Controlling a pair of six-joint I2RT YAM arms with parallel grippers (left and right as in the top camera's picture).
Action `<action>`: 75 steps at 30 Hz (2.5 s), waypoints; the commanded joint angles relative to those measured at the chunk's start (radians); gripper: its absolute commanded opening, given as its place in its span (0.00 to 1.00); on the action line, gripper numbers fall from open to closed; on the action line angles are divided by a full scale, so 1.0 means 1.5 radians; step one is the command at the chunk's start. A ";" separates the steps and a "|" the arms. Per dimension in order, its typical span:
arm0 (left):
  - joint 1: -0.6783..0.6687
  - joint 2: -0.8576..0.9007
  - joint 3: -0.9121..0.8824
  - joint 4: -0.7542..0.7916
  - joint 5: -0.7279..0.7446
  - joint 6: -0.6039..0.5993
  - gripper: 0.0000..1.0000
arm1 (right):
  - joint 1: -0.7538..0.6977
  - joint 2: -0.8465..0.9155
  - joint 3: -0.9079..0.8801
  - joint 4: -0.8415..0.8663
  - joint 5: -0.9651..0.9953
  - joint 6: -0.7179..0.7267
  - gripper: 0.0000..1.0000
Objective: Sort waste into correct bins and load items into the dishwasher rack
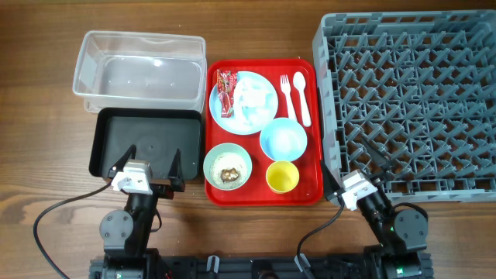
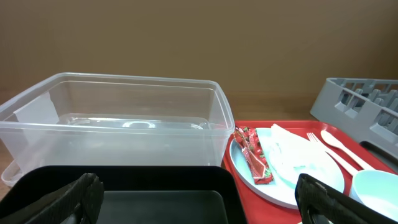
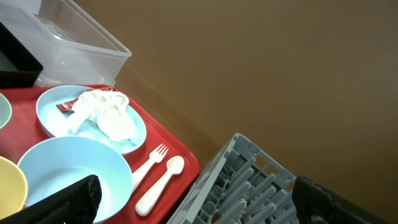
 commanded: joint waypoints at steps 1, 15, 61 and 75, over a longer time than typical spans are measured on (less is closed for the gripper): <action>0.004 -0.005 -0.002 -0.005 -0.006 0.008 1.00 | -0.002 -0.005 -0.001 0.003 -0.008 -0.004 1.00; 0.004 -0.005 -0.002 -0.005 -0.006 0.008 1.00 | -0.002 -0.005 -0.001 0.003 -0.008 -0.004 1.00; -0.362 0.678 0.674 -0.370 0.190 -0.276 0.99 | -0.002 0.513 0.805 -0.745 0.073 0.530 1.00; -0.518 1.055 0.674 -0.392 0.007 -0.305 0.40 | -0.002 0.634 0.805 -0.748 0.055 0.619 0.99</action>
